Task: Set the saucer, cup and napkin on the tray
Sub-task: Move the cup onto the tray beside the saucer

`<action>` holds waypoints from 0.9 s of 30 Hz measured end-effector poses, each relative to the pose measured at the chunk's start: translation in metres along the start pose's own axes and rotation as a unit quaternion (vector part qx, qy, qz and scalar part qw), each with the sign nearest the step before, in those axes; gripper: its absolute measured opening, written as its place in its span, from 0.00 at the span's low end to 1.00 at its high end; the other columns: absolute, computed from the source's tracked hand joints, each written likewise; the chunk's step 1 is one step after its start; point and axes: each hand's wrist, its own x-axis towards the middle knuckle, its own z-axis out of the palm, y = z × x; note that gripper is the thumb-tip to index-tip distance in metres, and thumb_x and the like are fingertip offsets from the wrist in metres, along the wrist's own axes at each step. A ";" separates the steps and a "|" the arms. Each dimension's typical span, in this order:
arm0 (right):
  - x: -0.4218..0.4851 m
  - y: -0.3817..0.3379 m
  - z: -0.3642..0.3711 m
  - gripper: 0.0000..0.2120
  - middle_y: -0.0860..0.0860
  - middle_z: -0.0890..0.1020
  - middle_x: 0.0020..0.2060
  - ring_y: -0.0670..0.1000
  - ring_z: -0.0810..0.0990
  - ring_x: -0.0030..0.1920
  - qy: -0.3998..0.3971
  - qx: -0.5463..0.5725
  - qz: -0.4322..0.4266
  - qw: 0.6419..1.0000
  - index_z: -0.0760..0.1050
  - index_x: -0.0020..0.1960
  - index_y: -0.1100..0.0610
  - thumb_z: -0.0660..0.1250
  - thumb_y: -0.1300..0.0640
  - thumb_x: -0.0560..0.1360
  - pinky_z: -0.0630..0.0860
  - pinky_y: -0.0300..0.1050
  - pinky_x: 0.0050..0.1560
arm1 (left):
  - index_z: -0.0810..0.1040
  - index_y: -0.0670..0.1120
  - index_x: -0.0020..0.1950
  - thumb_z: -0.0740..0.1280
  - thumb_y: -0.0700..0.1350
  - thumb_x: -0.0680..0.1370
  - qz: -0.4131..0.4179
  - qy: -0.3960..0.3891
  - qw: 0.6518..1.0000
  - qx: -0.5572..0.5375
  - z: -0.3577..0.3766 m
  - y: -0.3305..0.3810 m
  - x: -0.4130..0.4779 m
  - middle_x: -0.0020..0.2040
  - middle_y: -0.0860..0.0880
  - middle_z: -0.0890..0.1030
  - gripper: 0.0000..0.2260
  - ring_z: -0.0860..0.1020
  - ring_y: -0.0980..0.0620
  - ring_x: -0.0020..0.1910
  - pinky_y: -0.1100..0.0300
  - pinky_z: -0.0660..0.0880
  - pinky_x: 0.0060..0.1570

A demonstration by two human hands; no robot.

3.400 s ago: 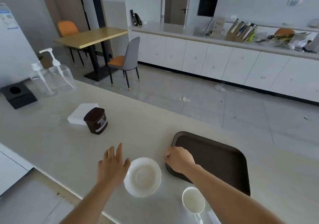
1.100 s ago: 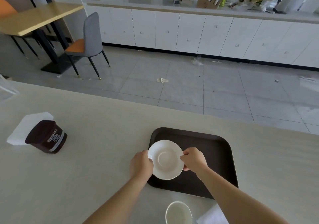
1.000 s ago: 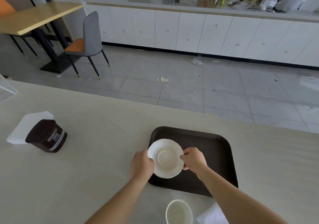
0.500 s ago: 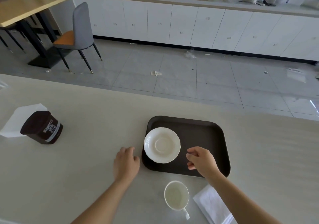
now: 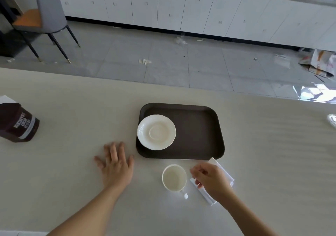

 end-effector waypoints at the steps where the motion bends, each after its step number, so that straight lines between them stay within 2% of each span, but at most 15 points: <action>1: -0.007 0.002 0.001 0.09 0.52 0.85 0.34 0.51 0.84 0.32 -0.011 0.001 0.003 1.000 0.82 0.39 0.51 0.72 0.49 0.76 0.83 0.46 0.38 | 0.61 0.46 0.77 0.48 0.58 0.77 -0.002 0.004 1.000 -0.002 0.000 0.001 0.000 0.77 0.42 0.60 0.31 0.53 0.39 0.79 0.31 0.45 0.71; 3: -0.018 0.007 0.003 0.10 0.50 0.84 0.34 0.49 0.83 0.33 -0.040 0.001 -0.009 0.999 0.81 0.40 0.48 0.73 0.42 0.71 0.82 0.45 0.39 | 0.61 0.46 0.77 0.53 0.57 0.79 -0.006 0.002 1.000 -0.006 0.000 0.002 0.000 0.78 0.42 0.60 0.28 0.52 0.39 0.79 0.31 0.45 0.72; 5: -0.025 0.011 0.006 0.16 0.46 0.83 0.35 0.44 0.81 0.35 -0.056 -0.047 -0.031 0.997 0.80 0.40 0.47 0.72 0.35 0.65 0.78 0.36 0.36 | 0.61 0.46 0.77 0.57 0.56 0.79 -0.008 0.003 1.000 -0.013 0.000 0.001 0.000 0.78 0.43 0.60 0.28 0.51 0.40 0.79 0.31 0.46 0.72; 7: -0.029 0.016 0.013 0.17 0.44 0.82 0.37 0.42 0.79 0.37 -0.062 -0.105 -0.049 0.991 0.78 0.40 0.47 0.73 0.34 0.63 0.74 0.31 0.37 | 0.62 0.47 0.77 0.58 0.56 0.79 -0.007 0.009 1.000 -0.017 0.001 -0.001 0.000 0.78 0.43 0.60 0.28 0.52 0.40 0.79 0.32 0.46 0.72; 11: -0.030 0.018 0.027 0.14 0.42 0.77 0.35 0.41 0.75 0.35 -0.060 -0.158 -0.088 0.982 0.75 0.39 0.47 0.76 0.41 0.68 0.69 0.30 0.36 | 0.63 0.47 0.77 0.58 0.56 0.79 -0.006 0.020 1.000 -0.020 0.001 -0.002 -0.001 0.77 0.43 0.61 0.28 0.52 0.41 0.79 0.33 0.45 0.72; 14: -0.030 0.017 0.033 0.12 0.43 0.75 0.33 0.42 0.71 0.32 -0.037 -0.166 -0.112 0.979 0.76 0.39 0.53 0.75 0.48 0.72 0.66 0.31 0.33 | 0.64 0.46 0.76 0.60 0.56 0.78 -0.002 0.028 0.999 -0.028 0.001 -0.001 -0.001 0.77 0.43 0.62 0.28 0.53 0.41 0.78 0.33 0.47 0.72; 18: -0.028 0.014 0.038 0.10 0.46 0.73 0.32 0.46 0.67 0.30 0.017 -0.137 -0.146 0.980 0.74 0.36 0.59 0.72 0.57 0.72 0.63 0.35 0.31 | 0.65 0.46 0.75 0.60 0.56 0.78 0.002 0.045 0.999 -0.029 0.003 -0.003 0.000 0.76 0.43 0.63 0.27 0.55 0.40 0.78 0.31 0.49 0.72; 22: -0.020 0.010 0.026 0.09 0.50 0.78 0.33 0.51 0.75 0.34 0.070 -0.086 -0.159 0.981 0.75 0.36 0.59 0.74 0.61 0.70 0.72 0.44 0.34 | 0.65 0.46 0.75 0.52 0.59 0.76 0.009 0.058 0.998 -0.025 0.004 -0.004 0.000 0.75 0.43 0.64 0.30 0.56 0.40 0.78 0.32 0.49 0.71; 27: 0.009 0.000 0.001 0.08 0.46 0.79 0.36 0.48 0.79 0.36 0.128 -0.061 -0.161 0.977 0.77 0.36 0.56 0.76 0.62 0.70 0.71 0.33 0.34 | 0.65 0.47 0.75 0.52 0.59 0.76 0.005 0.062 0.998 -0.021 0.006 -0.004 0.000 0.75 0.43 0.63 0.30 0.56 0.41 0.77 0.32 0.50 0.71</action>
